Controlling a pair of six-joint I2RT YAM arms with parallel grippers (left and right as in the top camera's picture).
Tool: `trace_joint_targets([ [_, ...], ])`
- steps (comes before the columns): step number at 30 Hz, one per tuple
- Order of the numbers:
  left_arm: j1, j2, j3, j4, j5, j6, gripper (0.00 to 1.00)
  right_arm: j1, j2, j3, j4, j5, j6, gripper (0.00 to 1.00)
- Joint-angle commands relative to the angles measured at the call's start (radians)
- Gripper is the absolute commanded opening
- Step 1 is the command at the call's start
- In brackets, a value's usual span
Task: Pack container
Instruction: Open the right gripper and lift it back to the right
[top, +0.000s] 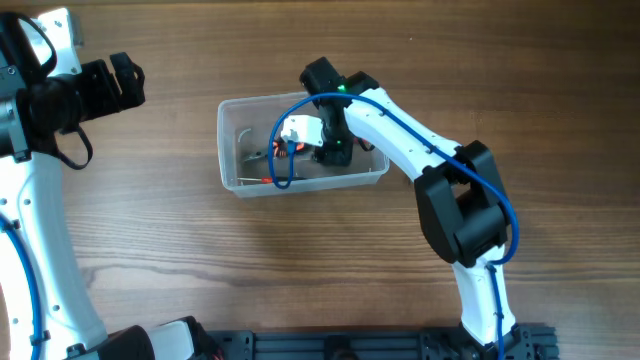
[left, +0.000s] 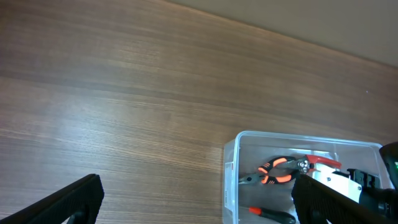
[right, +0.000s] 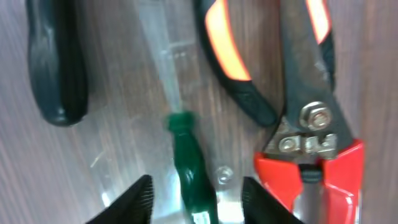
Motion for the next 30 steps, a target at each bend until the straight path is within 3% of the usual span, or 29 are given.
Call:
trace_joint_targets([
  [1, 0.006, 0.006, 0.005, 0.002, 0.002, -0.002, 1.00, -0.004, 0.007, 0.021, 0.008, 0.088, 0.107, 0.40],
  [3, 0.006, 0.006, 0.005, 0.002, 0.002, -0.002, 1.00, -0.005, -0.006, 0.051, -0.003, 0.171, 0.206, 0.28],
  [5, 0.006, 0.006, 0.005, 0.002, 0.002, -0.002, 1.00, -0.008, -0.038, 0.084, -0.028, 0.226, 0.270, 0.25],
  [10, 0.006, 0.006, 0.005, 0.002, 0.002, -0.002, 1.00, -0.014, -0.198, 0.168, -0.113, 0.268, 0.412, 0.31],
  [15, 0.006, 0.006, 0.005, 0.002, 0.002, -0.002, 1.00, -0.072, -0.445, 0.191, -0.051, 0.250, 0.544, 0.51],
  [20, 0.006, 0.006, 0.005, 0.003, 0.002, -0.002, 1.00, -0.247, -0.604, 0.191, -0.029, 0.249, 0.827, 0.53],
  [24, 0.006, 0.006, 0.005, 0.002, 0.002, -0.002, 1.00, -0.417, -0.601, 0.165, -0.141, 0.172, 1.030, 0.55],
  [30, 0.006, 0.006, 0.005, 0.002, 0.002, -0.002, 1.00, -0.533, -0.501, -0.047, -0.184, 0.020, 1.077, 0.54],
])
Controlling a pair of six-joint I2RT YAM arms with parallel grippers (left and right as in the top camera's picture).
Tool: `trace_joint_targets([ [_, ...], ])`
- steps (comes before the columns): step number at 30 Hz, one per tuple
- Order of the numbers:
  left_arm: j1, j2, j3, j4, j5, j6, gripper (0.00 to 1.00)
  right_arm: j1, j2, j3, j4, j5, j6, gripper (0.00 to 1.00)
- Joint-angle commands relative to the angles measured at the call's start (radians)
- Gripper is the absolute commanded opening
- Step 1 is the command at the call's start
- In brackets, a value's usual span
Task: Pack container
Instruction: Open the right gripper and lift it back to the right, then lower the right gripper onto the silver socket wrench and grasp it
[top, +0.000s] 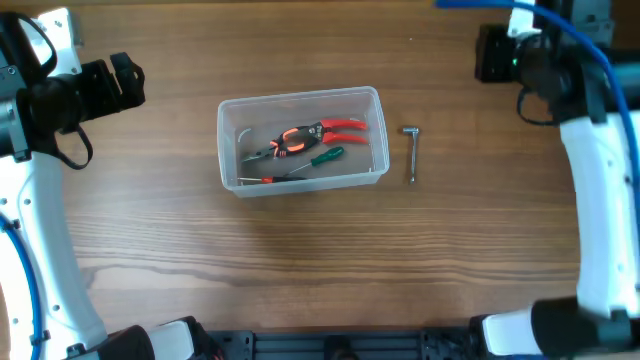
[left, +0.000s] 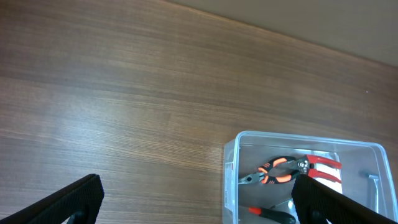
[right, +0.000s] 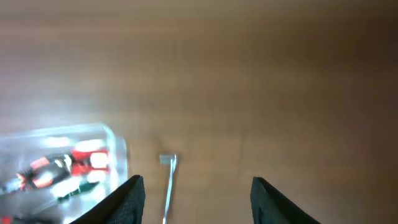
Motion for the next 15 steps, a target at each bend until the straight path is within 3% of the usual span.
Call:
trace_joint_targets([
  [1, 0.006, 0.006, 0.005, 0.003, 0.001, -0.002, 1.00, -0.023, 0.110, -0.164, 0.008, -0.134, 0.092, 0.52],
  [7, 0.006, 0.006, 0.005, 0.002, 0.001, -0.002, 1.00, -0.020, 0.238, -0.362, 0.120, -0.195, 0.172, 0.47],
  [15, 0.006, 0.006, 0.005, 0.002, 0.001, -0.002, 1.00, 0.002, 0.332, -0.419, 0.224, -0.208, 0.136, 0.44],
])
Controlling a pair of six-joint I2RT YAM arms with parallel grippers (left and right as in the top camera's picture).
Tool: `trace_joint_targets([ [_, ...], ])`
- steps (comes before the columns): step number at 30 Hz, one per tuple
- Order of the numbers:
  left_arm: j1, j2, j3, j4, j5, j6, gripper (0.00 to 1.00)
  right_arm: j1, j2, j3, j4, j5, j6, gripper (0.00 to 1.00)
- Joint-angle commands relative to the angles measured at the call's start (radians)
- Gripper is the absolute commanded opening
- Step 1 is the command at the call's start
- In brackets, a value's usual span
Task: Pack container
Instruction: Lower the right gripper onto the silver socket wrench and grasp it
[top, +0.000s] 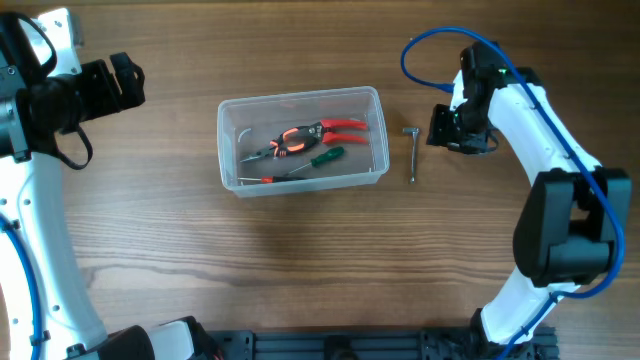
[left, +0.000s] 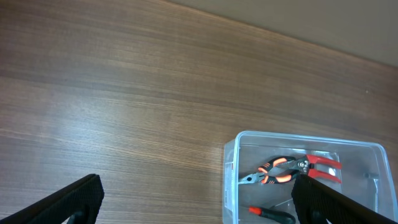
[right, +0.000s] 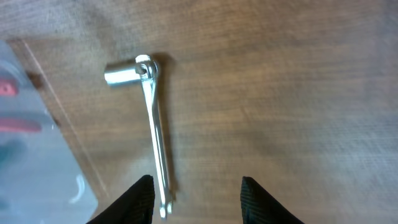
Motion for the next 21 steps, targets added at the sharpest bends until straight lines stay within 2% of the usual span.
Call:
trace_joint_targets([
  [1, 0.006, 0.006, 0.005, 0.002, 0.002, -0.002, 1.00, 0.029, 0.039, -0.011, 0.031, -0.025, -0.018, 0.44],
  [11, 0.006, 0.006, 0.005, 0.002, 0.002, -0.002, 1.00, 0.064, 0.110, -0.011, 0.124, 0.072, -0.024, 0.45],
  [16, 0.006, 0.006, 0.005, 0.002, 0.002, -0.002, 1.00, 0.069, 0.152, -0.011, 0.137, 0.053, 0.000, 0.44],
  [21, 0.006, 0.006, 0.005, 0.002, 0.002, -0.002, 1.00, 0.077, 0.185, -0.011, 0.134, 0.053, 0.001, 0.39],
])
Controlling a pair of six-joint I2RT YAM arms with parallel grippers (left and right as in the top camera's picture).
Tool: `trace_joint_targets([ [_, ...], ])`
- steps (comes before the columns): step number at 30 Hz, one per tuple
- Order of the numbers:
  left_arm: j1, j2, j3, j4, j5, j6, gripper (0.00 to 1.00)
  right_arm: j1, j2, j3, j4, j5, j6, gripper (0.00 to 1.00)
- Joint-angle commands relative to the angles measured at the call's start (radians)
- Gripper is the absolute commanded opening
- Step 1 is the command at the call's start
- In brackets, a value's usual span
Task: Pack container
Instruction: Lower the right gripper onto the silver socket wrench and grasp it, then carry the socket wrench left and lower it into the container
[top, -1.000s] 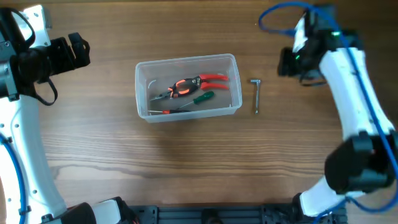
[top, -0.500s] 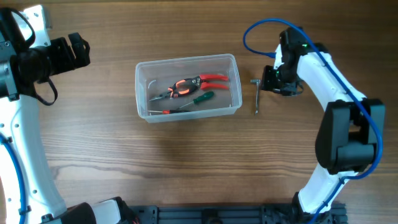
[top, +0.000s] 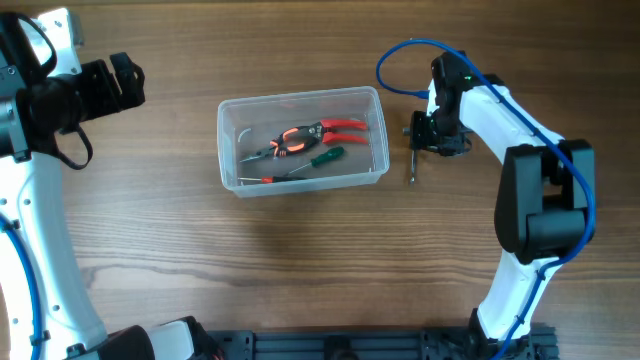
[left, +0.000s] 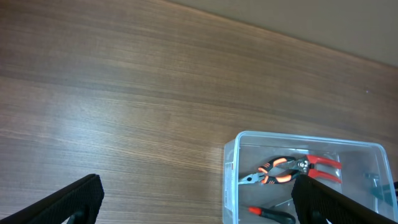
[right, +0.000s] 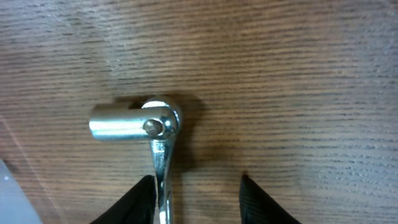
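A clear plastic container (top: 222, 150) sits at mid-table, holding orange-handled pliers (top: 285, 140), red-handled snips (top: 345, 125), a green screwdriver (top: 325, 156) and a red-and-black screwdriver (left: 270, 214). A silver socket wrench (top: 412, 165) lies on the wood just right of it. My right gripper (top: 428, 135) hangs low over the wrench's head end. In the right wrist view it (right: 196, 202) is open, the wrench handle (right: 160, 180) running down by the left finger's inner edge, socket head (right: 134, 121) ahead. My left gripper (left: 199, 202) is open at the far left, nothing between its fingers.
Bare wooden tabletop (top: 300, 260) surrounds the container. The right arm's blue cable (top: 395, 75) loops above the container's right end. A black rail (top: 350, 345) runs along the table's front edge.
My right gripper has moved left and lower, from beside the wrench to close over its head end; the wrench fills more of the wrist view. The left arm has not moved.
My right gripper was open inside the container, over the green screwdriver lying there. Then it was high at the back right, the container holding all its tools. Then it stood beside the wrench, and now sits low over it, open.
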Motion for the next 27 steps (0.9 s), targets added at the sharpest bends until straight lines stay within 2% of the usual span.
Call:
trace_joint_targets([
  [1, 0.006, 0.006, 0.005, 0.002, 0.001, -0.002, 1.00, 0.013, 0.051, -0.005, -0.001, 0.013, 0.011, 0.37],
  [5, 0.006, 0.006, 0.005, 0.002, 0.001, -0.002, 1.00, 0.013, 0.075, -0.005, -0.001, 0.013, 0.021, 0.23],
  [7, 0.006, 0.006, 0.005, 0.002, 0.001, -0.002, 1.00, 0.013, 0.081, -0.005, -0.002, 0.013, 0.026, 0.10],
  [12, 0.006, 0.006, 0.005, 0.002, 0.001, -0.002, 1.00, 0.013, 0.081, -0.005, -0.005, 0.013, 0.026, 0.04],
  [21, 0.006, 0.006, 0.005, 0.002, 0.001, -0.002, 1.00, 0.013, 0.080, -0.003, -0.012, 0.018, 0.013, 0.04],
  [27, 0.006, 0.006, 0.005, 0.003, 0.001, -0.002, 1.00, -0.023, -0.027, 0.153, -0.111, 0.050, -0.055, 0.04],
])
